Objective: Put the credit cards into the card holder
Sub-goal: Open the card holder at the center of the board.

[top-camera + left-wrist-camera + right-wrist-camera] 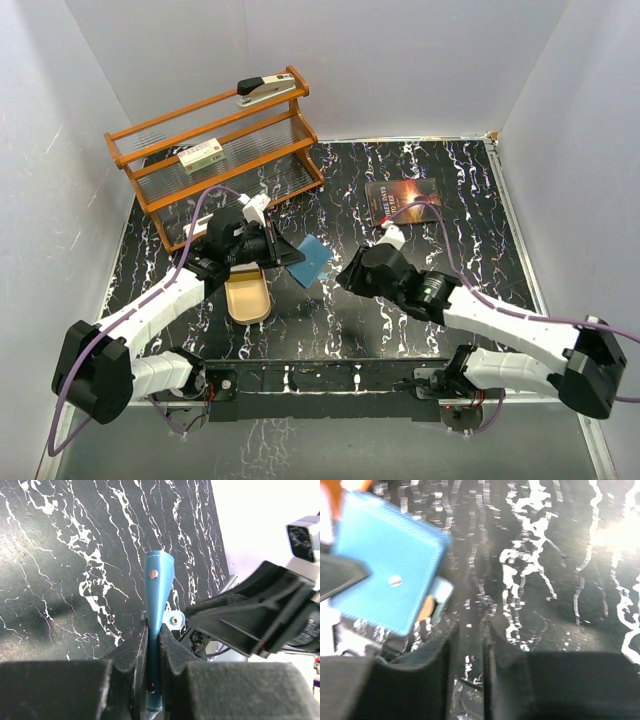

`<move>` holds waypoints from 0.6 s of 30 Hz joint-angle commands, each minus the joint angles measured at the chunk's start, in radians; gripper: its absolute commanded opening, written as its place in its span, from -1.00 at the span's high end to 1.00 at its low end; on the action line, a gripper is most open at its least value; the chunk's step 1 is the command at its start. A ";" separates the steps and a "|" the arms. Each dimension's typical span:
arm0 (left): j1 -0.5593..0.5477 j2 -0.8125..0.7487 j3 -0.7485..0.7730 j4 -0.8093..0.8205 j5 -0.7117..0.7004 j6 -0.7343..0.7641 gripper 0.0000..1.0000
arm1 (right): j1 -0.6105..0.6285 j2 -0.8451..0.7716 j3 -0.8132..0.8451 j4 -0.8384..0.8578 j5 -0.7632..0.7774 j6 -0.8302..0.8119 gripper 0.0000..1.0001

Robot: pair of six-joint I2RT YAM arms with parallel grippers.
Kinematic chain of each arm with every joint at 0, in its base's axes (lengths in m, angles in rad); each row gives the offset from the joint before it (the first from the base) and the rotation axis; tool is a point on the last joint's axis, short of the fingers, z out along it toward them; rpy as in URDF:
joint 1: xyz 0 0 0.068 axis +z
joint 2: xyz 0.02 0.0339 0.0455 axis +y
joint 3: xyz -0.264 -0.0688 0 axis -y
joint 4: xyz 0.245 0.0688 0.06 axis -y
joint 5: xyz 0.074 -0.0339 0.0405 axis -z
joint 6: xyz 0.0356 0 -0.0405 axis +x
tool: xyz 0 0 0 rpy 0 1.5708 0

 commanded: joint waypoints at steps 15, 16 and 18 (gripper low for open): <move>0.002 -0.018 -0.012 0.106 0.067 -0.078 1.00 | -0.001 -0.014 0.056 0.079 -0.023 0.172 0.25; 0.002 -0.020 -0.013 0.106 0.069 -0.079 1.00 | -0.001 -0.019 0.044 0.083 -0.012 0.169 0.32; 0.002 -0.020 -0.017 0.112 0.070 -0.085 1.00 | -0.001 -0.034 0.023 0.097 0.010 0.165 0.49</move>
